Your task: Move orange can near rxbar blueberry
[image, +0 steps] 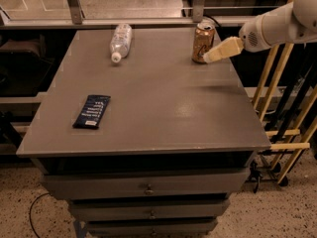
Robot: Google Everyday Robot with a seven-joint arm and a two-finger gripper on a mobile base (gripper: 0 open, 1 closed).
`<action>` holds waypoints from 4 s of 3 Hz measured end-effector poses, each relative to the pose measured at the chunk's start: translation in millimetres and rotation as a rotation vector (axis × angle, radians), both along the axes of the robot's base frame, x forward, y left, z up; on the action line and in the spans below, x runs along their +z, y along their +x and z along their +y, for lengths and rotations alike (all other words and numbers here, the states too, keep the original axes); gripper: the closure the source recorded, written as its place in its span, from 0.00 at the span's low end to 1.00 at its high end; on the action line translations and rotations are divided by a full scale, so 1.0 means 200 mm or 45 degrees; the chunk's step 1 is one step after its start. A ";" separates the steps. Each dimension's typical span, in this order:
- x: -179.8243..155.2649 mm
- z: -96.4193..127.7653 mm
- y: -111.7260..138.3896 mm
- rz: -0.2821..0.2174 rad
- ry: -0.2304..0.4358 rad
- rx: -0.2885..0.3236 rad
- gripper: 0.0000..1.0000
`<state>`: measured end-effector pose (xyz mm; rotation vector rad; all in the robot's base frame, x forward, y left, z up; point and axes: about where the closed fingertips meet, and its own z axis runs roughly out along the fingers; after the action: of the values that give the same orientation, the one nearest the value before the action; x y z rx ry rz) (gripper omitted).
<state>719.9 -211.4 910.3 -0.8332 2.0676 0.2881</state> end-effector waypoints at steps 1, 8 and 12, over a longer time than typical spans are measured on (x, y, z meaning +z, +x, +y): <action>-0.02 0.09 0.13 -0.012 0.038 0.014 0.00; -0.06 0.24 0.32 -0.022 0.073 0.100 1.00; 0.10 0.61 -0.01 -0.119 0.120 0.383 1.00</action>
Offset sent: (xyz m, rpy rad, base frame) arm 0.0772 0.0484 -0.0047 0.0967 -0.0512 0.0591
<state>718.2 -89.3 930.9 -1.0789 1.8253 0.4967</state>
